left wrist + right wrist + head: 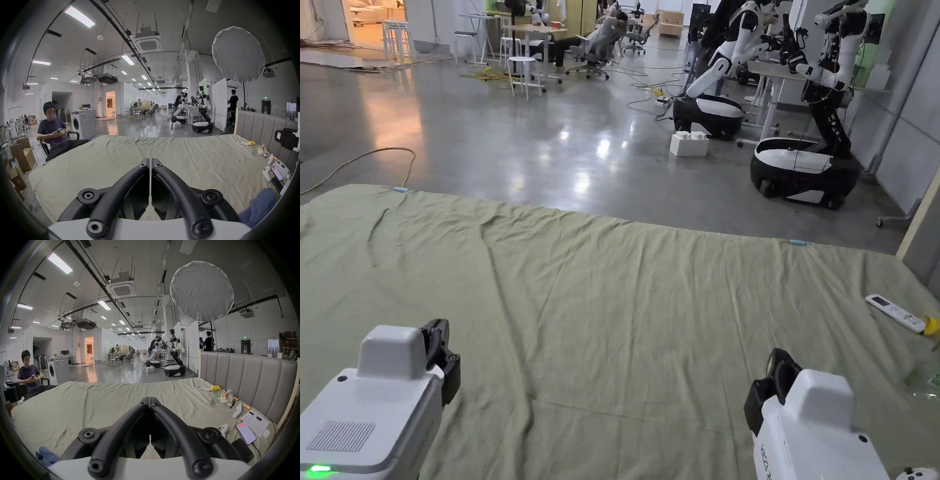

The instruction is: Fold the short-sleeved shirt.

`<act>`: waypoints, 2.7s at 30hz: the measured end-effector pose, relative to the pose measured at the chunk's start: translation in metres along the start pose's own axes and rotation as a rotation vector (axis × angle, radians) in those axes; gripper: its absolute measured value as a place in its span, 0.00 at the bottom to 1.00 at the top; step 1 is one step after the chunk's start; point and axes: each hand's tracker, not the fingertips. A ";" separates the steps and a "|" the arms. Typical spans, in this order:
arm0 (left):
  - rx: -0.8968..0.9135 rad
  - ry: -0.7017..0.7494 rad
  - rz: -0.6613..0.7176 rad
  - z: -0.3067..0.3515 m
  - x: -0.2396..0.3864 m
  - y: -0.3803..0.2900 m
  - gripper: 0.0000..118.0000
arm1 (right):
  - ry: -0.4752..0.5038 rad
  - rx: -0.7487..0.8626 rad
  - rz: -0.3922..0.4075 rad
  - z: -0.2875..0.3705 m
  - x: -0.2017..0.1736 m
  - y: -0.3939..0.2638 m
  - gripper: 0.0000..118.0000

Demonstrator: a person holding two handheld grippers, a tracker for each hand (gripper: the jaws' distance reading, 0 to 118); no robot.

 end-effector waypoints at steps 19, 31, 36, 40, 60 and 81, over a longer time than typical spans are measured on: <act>-0.636 -0.229 0.381 -0.018 -0.141 -0.113 0.31 | 0.038 -0.068 0.053 -0.007 -0.005 -0.023 0.00; -0.810 -0.440 0.799 -0.052 -0.168 -0.187 0.66 | 0.078 -0.152 0.078 -0.007 -0.015 -0.039 0.00; -0.860 -0.641 1.133 -0.059 -0.178 -0.207 0.63 | 0.088 -0.158 0.109 -0.008 -0.019 -0.041 0.00; -0.831 -0.548 0.964 -0.057 -0.165 -0.207 0.25 | 0.096 -0.169 0.102 -0.009 -0.019 -0.041 0.00; -0.732 -0.457 0.640 -0.028 -0.161 -0.116 0.09 | 0.085 -0.191 0.096 -0.010 -0.010 -0.047 0.00; -0.678 -0.303 0.579 0.016 -0.154 -0.042 0.09 | 0.119 -0.208 0.054 -0.022 -0.008 -0.058 0.00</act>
